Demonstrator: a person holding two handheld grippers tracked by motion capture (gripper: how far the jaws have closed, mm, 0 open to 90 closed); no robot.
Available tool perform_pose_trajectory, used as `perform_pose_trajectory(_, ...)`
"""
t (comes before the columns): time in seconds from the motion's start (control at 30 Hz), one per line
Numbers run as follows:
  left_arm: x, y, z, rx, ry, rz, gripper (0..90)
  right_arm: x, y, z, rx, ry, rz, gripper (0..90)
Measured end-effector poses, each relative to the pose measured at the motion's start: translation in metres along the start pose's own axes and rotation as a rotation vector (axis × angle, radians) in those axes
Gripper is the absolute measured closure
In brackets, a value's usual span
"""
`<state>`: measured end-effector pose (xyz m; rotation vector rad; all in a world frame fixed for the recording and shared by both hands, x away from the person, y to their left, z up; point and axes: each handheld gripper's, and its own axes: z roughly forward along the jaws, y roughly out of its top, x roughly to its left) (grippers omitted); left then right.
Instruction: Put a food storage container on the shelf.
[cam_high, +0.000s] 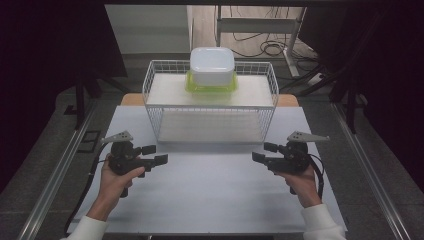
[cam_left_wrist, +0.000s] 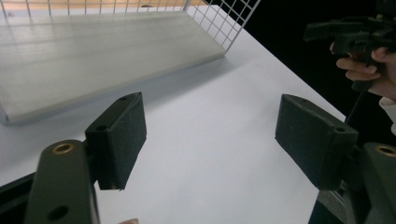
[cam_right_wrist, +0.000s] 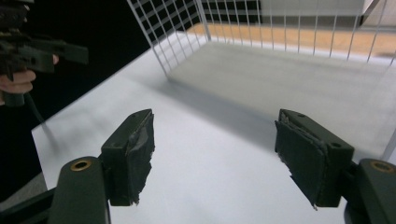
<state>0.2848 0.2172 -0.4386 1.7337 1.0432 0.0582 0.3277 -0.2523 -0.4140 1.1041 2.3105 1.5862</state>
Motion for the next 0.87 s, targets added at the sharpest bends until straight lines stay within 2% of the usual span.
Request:
perform_pose_trajectory(0.07,0.003,-0.005,0.003,0.028,0.021,0.007,24.2,-0.002,-0.009,0.003,0.025,-0.006,0.004,27.4)
perform_pose_trajectory(0.13,0.007,-0.010,0.005,0.038,0.029,-0.001,24.4,-0.004,-0.016,0.006,0.051,-0.017,0.007,26.2)
perform_pose_trajectory(0.2,0.008,-0.013,0.006,0.051,0.045,0.009,24.4,-0.005,-0.020,0.007,0.067,-0.023,0.002,25.7)
perform_pose_trajectory(0.3,0.010,-0.016,0.007,0.060,0.045,-0.002,24.4,-0.004,-0.023,0.009,0.090,-0.039,-0.006,25.0)
perform_pose_trajectory(0.37,0.010,-0.017,0.008,0.065,0.049,-0.007,24.4,-0.003,-0.024,0.010,0.097,-0.044,-0.007,24.8)
perform_pose_trajectory(0.47,0.009,-0.018,0.009,0.072,0.080,-0.001,24.7,-0.003,-0.025,0.012,0.106,-0.048,-0.016,24.4)
perform_pose_trajectory(0.87,0.013,-0.018,0.009,0.096,0.097,-0.008,23.4,-0.004,-0.025,0.013,0.104,-0.055,-0.021,21.5)
